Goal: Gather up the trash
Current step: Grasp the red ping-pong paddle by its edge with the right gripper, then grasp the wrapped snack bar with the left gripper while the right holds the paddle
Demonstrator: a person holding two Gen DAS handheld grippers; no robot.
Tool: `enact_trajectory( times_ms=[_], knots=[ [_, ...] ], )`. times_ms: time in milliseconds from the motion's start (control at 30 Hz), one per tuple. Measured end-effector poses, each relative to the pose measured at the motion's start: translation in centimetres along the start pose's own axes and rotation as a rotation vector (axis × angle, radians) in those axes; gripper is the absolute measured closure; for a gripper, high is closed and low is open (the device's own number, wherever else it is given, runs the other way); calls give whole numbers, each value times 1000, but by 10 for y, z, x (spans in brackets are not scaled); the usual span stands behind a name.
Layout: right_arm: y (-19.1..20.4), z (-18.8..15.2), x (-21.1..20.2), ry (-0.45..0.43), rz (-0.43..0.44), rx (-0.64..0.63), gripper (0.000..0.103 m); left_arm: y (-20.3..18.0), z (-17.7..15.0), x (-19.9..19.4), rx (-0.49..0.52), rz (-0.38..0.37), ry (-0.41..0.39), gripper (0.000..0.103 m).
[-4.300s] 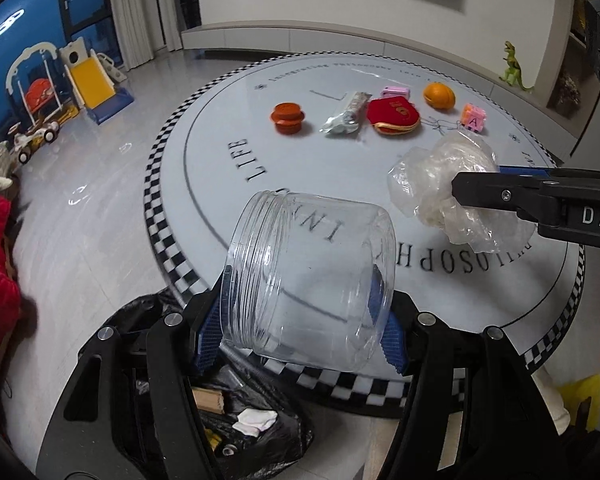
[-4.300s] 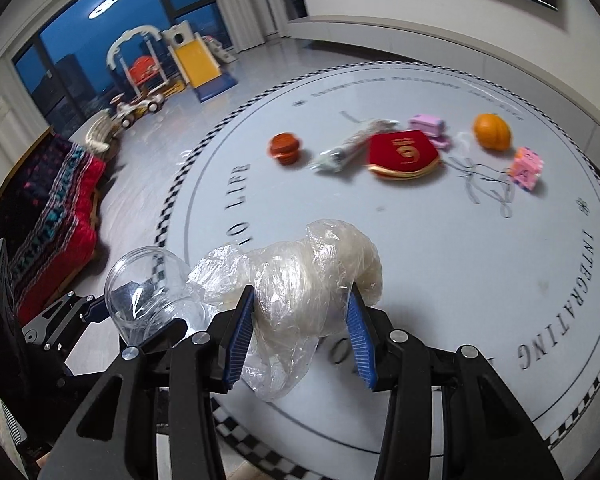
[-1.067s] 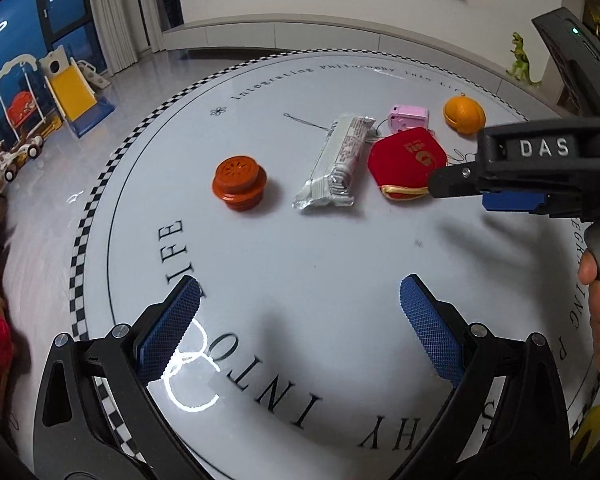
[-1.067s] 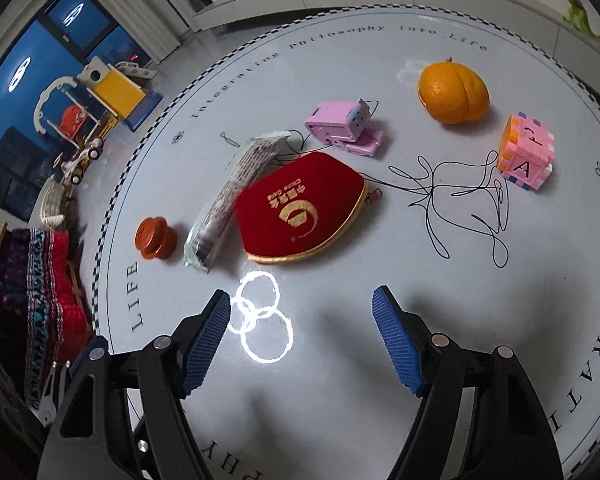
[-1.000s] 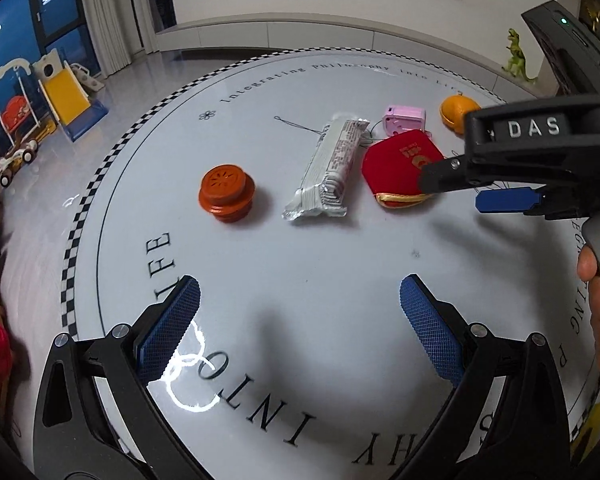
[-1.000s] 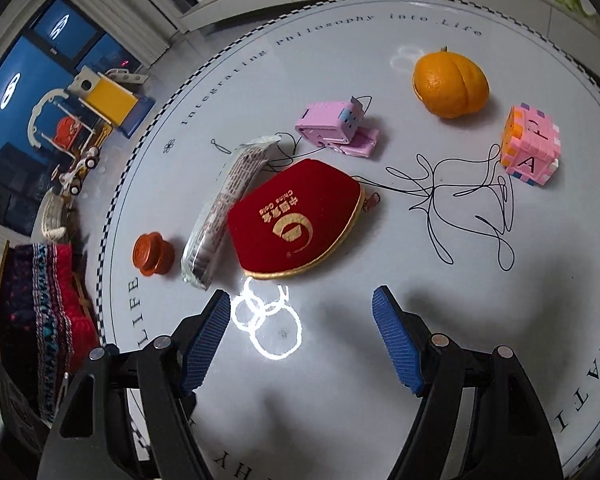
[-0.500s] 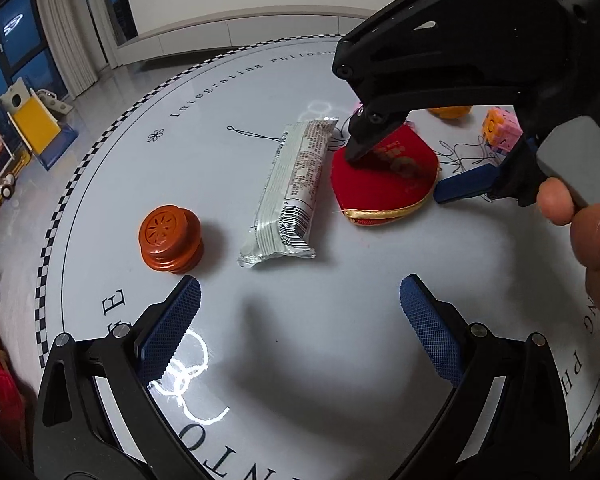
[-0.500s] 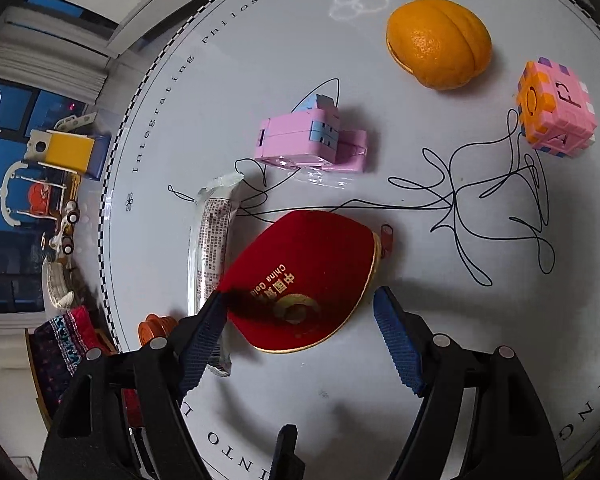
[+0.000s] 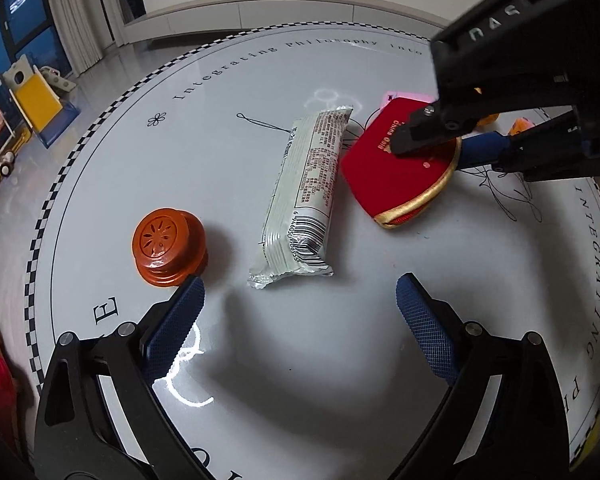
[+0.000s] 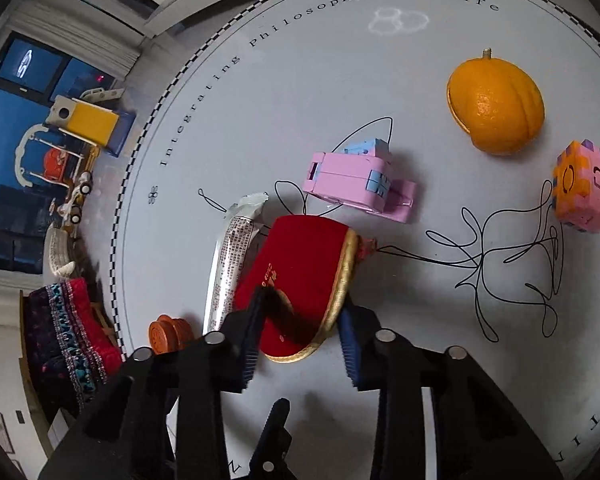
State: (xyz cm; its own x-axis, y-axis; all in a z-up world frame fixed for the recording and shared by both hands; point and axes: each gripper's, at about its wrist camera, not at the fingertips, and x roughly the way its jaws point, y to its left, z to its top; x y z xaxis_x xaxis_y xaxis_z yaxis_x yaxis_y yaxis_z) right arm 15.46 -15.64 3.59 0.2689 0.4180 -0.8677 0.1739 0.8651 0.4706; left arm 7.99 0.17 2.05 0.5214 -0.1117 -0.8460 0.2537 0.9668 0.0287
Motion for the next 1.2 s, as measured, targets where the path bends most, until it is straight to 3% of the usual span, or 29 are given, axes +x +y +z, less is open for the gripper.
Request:
enact_trajectory(
  times_ms=[133, 500, 700, 867, 1067, 1200],
  knots=[
    [-17, -4, -14, -14, 33, -10, 79, -8, 5, -10, 13, 7, -11, 9],
    [-47, -2, -65, -130, 22, -66, 81, -56, 38, -9, 123, 57, -40, 11],
    [-51, 0, -67, -141, 1, -99, 81, -47, 57, 23, 120, 90, -3, 28],
    [-54, 3, -64, -138, 11, -100, 80, -24, 68, 26, 51, 103, -23, 54],
    [-54, 0, -63, -133, 23, -104, 80, 3, 67, 43, -53, 55, 47, 60],
    [-53, -2, -63, -135, 18, -114, 80, 8, 61, 42, -76, 39, 33, 60]
  ],
)
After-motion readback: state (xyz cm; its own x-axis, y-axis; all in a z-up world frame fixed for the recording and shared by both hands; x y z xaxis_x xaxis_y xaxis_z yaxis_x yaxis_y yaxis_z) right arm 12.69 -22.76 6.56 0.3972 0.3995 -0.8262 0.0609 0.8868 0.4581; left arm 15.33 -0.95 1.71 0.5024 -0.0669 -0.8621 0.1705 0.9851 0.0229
